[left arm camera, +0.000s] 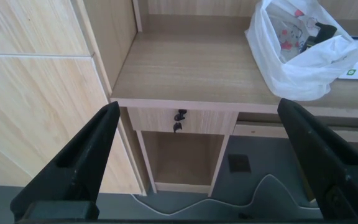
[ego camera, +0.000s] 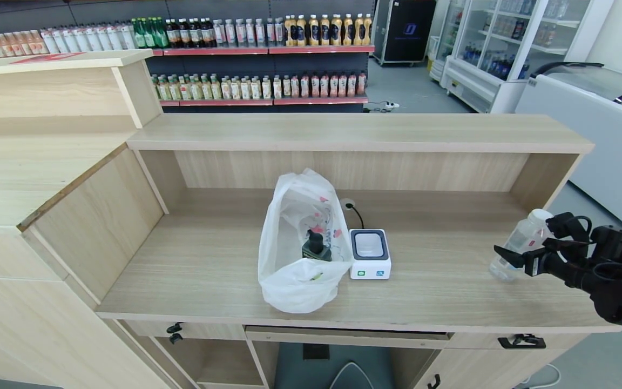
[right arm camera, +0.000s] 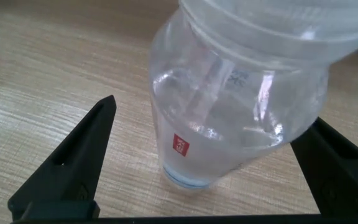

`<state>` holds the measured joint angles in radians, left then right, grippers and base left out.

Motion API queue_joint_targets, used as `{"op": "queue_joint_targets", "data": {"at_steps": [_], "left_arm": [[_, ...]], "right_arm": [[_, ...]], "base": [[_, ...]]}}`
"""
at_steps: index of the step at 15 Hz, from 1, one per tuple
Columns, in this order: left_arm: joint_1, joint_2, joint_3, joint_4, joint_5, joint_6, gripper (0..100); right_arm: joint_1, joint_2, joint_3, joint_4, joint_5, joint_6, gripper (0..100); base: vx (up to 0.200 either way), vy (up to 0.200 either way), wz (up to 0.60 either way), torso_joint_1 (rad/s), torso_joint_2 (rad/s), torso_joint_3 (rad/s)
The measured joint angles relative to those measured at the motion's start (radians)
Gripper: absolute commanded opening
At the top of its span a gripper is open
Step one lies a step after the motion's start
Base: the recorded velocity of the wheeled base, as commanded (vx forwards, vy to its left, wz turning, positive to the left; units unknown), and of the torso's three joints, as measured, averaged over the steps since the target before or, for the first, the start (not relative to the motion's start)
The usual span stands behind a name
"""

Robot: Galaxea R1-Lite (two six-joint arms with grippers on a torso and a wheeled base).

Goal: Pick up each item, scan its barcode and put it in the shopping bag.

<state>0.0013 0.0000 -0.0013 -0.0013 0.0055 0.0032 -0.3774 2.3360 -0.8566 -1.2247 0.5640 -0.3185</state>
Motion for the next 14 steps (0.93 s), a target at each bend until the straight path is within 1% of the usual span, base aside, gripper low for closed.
{"op": "queue_joint_targets", "data": {"at_steps": [14], "left_arm": [[0.000, 0.000, 0.000, 0.000, 0.000, 0.000, 100]], "right_arm": [[0.021, 0.040, -0.053, 0.001, 0.001, -0.003, 100]], "base": [[0.000, 0.000, 0.00, 0.000, 0.00, 0.000]]}}
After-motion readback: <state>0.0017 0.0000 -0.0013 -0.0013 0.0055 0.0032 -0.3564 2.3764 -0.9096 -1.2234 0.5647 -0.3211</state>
